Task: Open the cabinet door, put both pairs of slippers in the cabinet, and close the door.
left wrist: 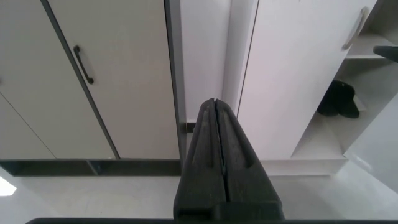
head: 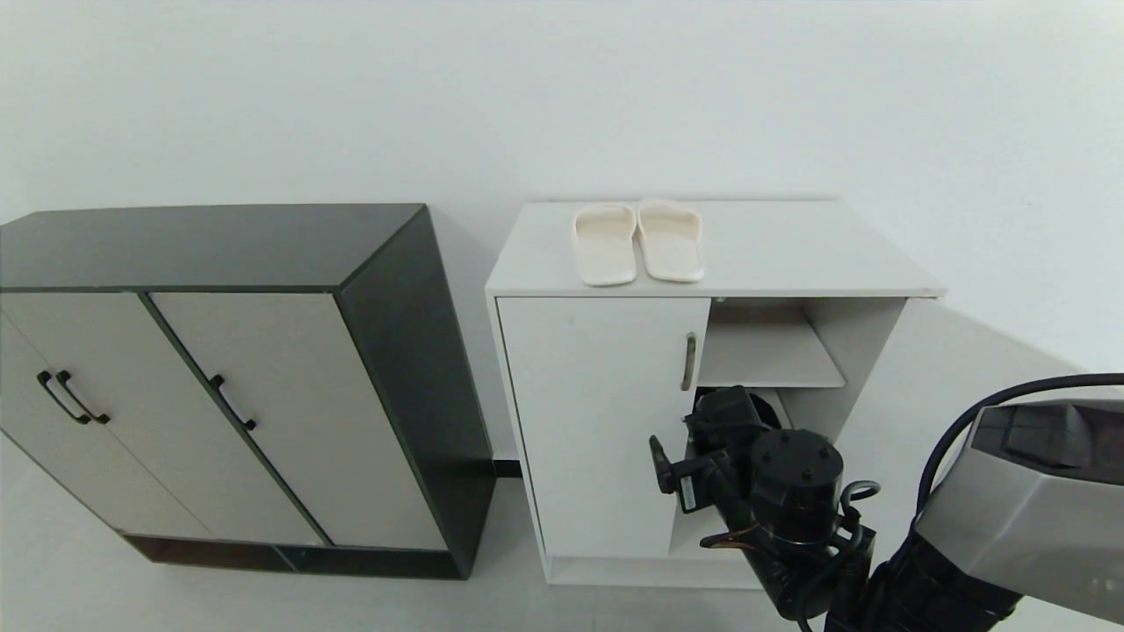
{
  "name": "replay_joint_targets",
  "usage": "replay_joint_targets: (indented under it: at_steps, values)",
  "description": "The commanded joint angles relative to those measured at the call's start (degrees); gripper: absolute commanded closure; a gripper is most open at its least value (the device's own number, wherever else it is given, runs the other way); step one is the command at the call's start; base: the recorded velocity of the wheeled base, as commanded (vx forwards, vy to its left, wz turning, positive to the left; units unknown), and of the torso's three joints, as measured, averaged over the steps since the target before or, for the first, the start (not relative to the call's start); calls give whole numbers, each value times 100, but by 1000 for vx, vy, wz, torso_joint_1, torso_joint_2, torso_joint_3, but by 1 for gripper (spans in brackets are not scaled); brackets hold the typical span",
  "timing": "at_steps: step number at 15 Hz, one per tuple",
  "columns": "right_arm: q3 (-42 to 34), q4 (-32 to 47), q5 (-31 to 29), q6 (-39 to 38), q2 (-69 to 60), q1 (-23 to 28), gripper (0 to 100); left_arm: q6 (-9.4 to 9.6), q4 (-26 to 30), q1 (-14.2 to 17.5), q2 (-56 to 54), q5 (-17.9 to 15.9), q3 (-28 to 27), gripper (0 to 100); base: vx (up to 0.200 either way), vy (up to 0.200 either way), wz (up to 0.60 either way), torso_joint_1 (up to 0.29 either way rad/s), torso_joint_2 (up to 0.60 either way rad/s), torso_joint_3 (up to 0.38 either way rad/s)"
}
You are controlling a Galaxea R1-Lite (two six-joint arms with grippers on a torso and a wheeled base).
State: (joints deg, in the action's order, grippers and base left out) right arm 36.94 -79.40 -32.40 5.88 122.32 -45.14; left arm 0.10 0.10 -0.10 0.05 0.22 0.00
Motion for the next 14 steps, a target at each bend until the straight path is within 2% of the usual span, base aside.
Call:
replay_joint_targets:
  at_steps: [1, 6, 11, 12, 14]
  values:
    - [-29, -6, -3, 1, 11, -3, 0, -1, -1, 1, 4, 4, 0, 100, 0, 0, 0, 242, -544, -315]
    - [-37, -32, 208, -51, 29, 93, 0, -1, -1, 1, 4, 4, 0, 100, 0, 0, 0, 213, -496, -285]
    - [182, -111, 173, 291, 284, 269, 0, -1, -1, 1, -5, 4, 0, 100, 0, 0, 0, 24, -49, -27]
    - [402, 302, 173, 186, 117, 269, 0, 8, -1, 1, 4, 13, 0, 100, 0, 0, 0, 0, 0, 0]
    - [815, 1831, 173, -456, -507, 190, 0, 25, -1, 1, 4, -40, 0, 100, 0, 0, 0, 0, 0, 0]
